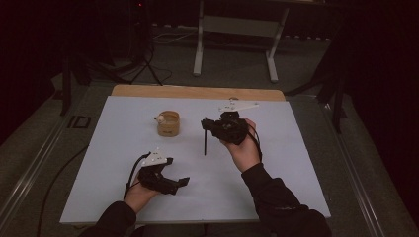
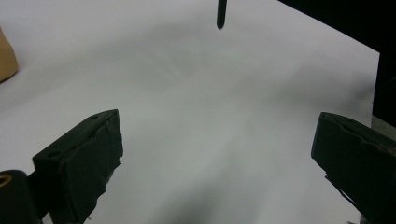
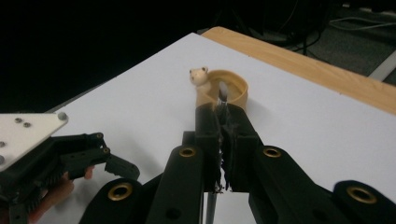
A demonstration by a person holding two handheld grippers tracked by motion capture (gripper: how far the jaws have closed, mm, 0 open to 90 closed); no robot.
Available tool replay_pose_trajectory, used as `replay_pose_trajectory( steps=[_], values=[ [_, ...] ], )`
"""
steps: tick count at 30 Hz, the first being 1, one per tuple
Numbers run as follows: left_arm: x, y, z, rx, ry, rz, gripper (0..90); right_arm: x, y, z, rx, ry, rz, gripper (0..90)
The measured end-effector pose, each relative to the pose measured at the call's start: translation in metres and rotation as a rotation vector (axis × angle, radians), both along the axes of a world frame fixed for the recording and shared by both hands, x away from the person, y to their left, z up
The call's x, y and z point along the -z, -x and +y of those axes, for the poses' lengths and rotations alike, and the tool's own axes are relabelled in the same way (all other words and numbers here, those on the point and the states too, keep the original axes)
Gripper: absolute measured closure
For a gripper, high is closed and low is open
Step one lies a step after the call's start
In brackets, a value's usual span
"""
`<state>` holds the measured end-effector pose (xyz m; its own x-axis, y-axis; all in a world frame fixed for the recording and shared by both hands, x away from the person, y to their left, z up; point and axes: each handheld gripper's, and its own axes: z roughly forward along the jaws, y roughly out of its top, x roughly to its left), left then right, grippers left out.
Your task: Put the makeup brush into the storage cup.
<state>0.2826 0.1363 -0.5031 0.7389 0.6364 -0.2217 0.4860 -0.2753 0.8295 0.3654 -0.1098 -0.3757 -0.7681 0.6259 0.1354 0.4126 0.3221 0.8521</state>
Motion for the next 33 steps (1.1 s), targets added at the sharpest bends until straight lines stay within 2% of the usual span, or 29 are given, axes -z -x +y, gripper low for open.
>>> replay_pose_trajectory(
  steps=[5,10,14,24,27,33],
  values=[
    [0.003,-0.001,0.000,0.000,0.012,0.001,2.1,-0.006,-0.005,0.003,-0.012,-0.013,-0.010,85.7],
    [0.006,-0.002,0.001,0.010,-0.016,0.002,2.1,-0.013,-0.013,0.006,-0.019,-0.033,-0.032,85.8],
    [0.006,-0.001,0.001,0.010,-0.014,-0.004,2.1,-0.016,-0.018,0.011,-0.021,-0.037,-0.042,85.8],
    [0.006,-0.002,0.002,0.006,-0.005,-0.003,2.2,-0.016,-0.032,0.025,-0.032,-0.050,-0.065,85.8],
    [0.006,-0.001,0.002,0.009,-0.017,-0.026,2.3,-0.017,-0.037,0.028,-0.029,-0.059,-0.065,85.7],
    [0.006,-0.001,0.002,0.008,-0.012,-0.014,2.4,-0.018,-0.045,0.035,-0.024,-0.066,-0.066,85.7]
  ],
)
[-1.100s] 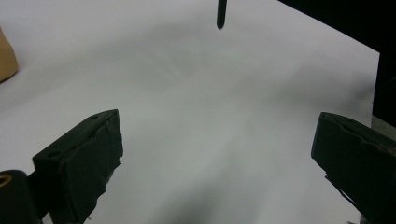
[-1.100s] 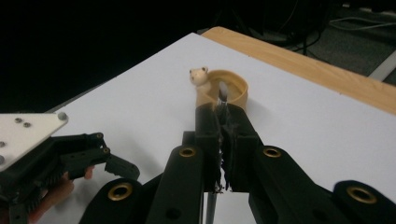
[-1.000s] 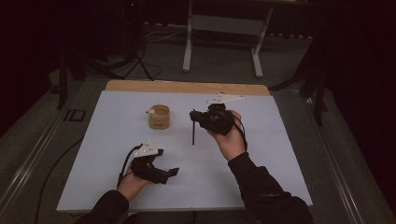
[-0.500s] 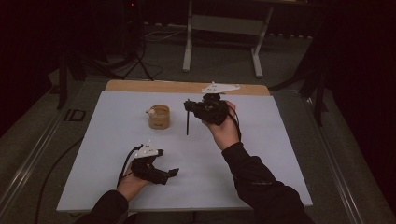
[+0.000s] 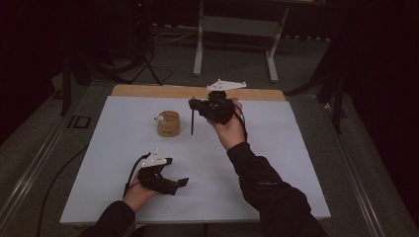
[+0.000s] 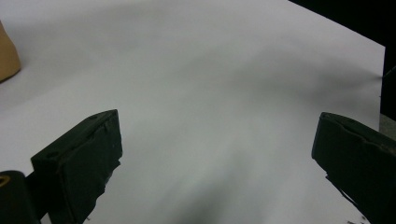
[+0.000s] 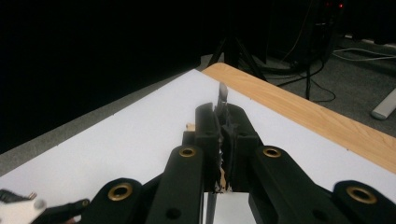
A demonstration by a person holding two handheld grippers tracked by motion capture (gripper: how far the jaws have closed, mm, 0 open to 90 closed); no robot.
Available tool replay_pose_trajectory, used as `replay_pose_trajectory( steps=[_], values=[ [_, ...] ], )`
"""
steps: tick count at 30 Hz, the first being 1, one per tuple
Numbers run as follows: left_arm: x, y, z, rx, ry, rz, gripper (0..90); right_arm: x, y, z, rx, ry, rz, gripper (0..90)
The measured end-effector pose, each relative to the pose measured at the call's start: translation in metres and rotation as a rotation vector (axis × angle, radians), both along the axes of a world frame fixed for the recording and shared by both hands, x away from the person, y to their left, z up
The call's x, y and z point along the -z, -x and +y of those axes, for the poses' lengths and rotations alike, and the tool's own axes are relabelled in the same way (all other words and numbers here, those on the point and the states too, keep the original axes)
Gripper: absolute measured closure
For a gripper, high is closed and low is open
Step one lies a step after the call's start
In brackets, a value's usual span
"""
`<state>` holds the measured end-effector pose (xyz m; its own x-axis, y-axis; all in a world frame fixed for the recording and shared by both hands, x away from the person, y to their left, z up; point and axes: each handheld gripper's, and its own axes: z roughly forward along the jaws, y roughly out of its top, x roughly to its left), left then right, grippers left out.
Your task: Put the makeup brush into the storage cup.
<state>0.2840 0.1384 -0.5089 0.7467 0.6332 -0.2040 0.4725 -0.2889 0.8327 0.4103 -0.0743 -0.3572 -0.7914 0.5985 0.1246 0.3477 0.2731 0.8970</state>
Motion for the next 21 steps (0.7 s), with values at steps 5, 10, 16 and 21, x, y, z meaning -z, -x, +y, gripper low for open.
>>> replay_pose_trajectory(
  steps=[5,10,16,21],
  values=[
    [0.001,0.000,-0.001,0.005,-0.002,0.008,2.4,-0.001,-0.004,0.008,-0.011,0.007,-0.006,85.7],
    [0.002,0.000,-0.001,0.007,0.000,0.006,2.4,-0.003,-0.009,0.016,-0.015,0.007,-0.011,85.8],
    [0.002,0.000,0.000,0.007,0.002,0.008,2.4,-0.004,-0.015,0.026,-0.038,0.001,-0.018,85.8],
    [0.001,0.000,0.001,0.007,0.007,0.010,2.3,-0.003,-0.020,0.033,-0.047,0.004,-0.026,85.8]
  ],
)
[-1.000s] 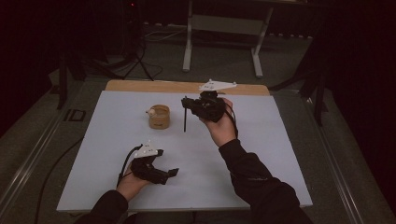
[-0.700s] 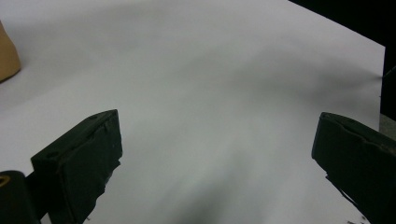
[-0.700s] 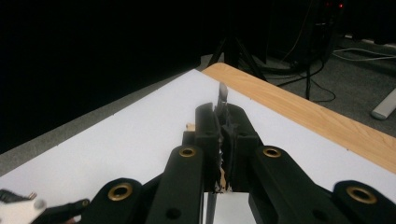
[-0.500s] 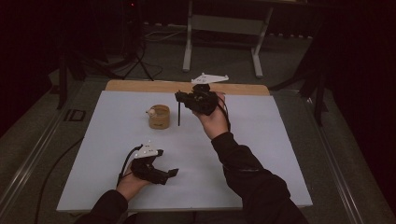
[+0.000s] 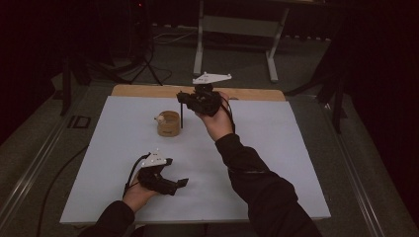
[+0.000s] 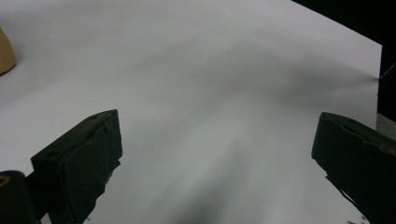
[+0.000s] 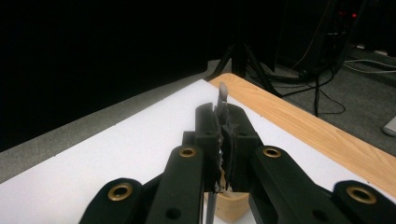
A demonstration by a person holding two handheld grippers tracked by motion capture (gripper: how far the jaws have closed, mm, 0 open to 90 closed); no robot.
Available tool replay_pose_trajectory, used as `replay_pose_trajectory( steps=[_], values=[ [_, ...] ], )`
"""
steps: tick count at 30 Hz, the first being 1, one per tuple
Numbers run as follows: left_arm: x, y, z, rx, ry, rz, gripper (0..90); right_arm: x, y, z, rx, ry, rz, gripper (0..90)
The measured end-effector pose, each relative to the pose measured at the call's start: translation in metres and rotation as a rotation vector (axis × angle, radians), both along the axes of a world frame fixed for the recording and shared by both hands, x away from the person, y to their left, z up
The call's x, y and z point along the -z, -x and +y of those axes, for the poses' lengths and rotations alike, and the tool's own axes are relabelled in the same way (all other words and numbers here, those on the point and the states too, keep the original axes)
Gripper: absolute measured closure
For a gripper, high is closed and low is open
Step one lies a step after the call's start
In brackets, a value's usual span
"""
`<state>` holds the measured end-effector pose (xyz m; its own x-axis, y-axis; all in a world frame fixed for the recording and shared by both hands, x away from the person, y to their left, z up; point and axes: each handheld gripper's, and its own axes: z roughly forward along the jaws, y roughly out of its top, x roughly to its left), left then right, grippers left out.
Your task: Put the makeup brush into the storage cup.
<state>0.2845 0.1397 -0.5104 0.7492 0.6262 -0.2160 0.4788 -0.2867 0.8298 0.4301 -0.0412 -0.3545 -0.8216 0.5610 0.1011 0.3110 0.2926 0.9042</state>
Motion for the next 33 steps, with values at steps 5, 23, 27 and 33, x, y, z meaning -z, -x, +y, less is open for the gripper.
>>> replay_pose_trajectory(
  steps=[5,23,27,33],
  values=[
    [0.000,0.000,0.002,0.009,0.010,-0.001,2.3,0.001,-0.006,0.006,0.008,-0.010,-0.002,85.8],
    [0.000,0.000,0.003,0.012,0.000,-0.005,2.4,0.000,-0.023,0.024,0.021,-0.034,-0.049,85.8],
    [0.000,0.000,0.003,0.014,0.001,-0.004,2.3,0.002,-0.027,0.029,0.023,-0.032,-0.065,85.8],
    [0.000,-0.001,0.004,0.011,0.006,-0.005,2.4,0.010,-0.033,0.036,0.024,-0.037,-0.078,85.8]
  ],
)
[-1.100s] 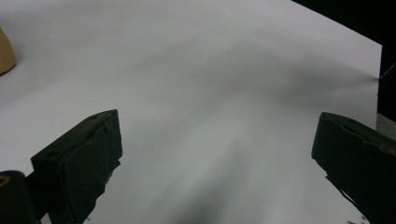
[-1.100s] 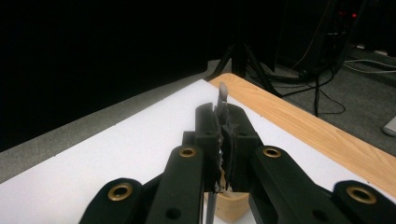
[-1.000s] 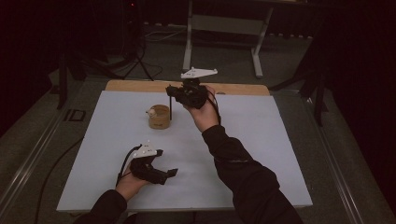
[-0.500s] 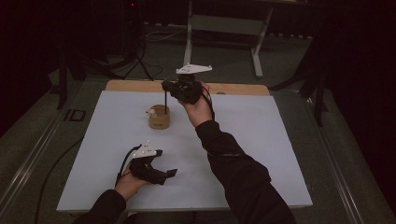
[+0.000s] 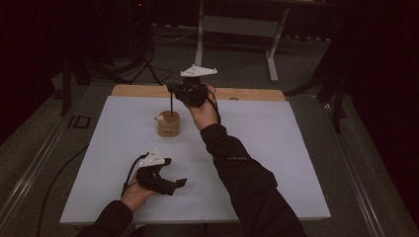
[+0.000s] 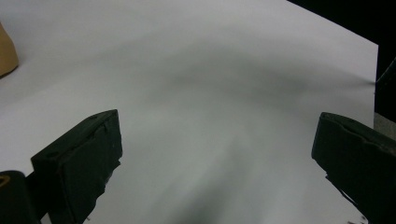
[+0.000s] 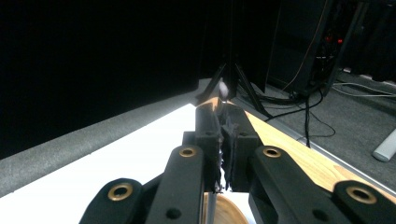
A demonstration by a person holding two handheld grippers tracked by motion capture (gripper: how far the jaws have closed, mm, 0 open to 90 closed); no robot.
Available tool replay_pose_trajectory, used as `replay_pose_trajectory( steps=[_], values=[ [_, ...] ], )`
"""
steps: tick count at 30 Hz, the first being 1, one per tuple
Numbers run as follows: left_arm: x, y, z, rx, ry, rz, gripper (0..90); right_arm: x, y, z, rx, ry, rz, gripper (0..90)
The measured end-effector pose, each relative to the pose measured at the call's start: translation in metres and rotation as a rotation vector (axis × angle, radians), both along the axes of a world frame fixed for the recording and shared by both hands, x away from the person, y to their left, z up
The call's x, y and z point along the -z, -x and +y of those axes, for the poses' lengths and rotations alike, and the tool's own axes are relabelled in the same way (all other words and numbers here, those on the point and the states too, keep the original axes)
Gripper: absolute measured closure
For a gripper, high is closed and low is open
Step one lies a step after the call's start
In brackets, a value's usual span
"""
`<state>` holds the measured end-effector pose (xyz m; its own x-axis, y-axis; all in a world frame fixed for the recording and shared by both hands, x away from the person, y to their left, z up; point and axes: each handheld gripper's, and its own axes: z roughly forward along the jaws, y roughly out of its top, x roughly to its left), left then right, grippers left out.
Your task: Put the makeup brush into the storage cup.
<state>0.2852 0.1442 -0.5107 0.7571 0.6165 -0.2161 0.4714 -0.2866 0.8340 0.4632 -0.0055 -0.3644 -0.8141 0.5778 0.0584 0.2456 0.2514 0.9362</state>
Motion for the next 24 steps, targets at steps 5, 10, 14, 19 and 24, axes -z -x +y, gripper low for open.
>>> replay_pose_trajectory(
  steps=[5,10,14,19,24],
  values=[
    [0.000,0.000,0.001,0.001,-0.003,0.000,2.4,0.009,-0.006,0.007,0.005,0.009,-0.010,85.7],
    [0.000,0.000,0.001,0.003,-0.006,-0.001,2.3,0.020,-0.012,0.011,0.015,0.024,0.004,85.8],
    [0.000,-0.001,0.002,-0.002,-0.006,0.003,2.4,0.024,-0.014,0.013,0.012,0.037,0.011,85.7],
    [0.000,0.000,0.002,0.002,-0.005,0.003,2.4,0.028,-0.017,0.013,0.015,0.039,0.029,85.7],
    [0.001,0.000,0.001,0.005,-0.009,0.002,2.4,0.032,-0.018,0.012,0.023,0.038,0.038,85.7]
  ],
)
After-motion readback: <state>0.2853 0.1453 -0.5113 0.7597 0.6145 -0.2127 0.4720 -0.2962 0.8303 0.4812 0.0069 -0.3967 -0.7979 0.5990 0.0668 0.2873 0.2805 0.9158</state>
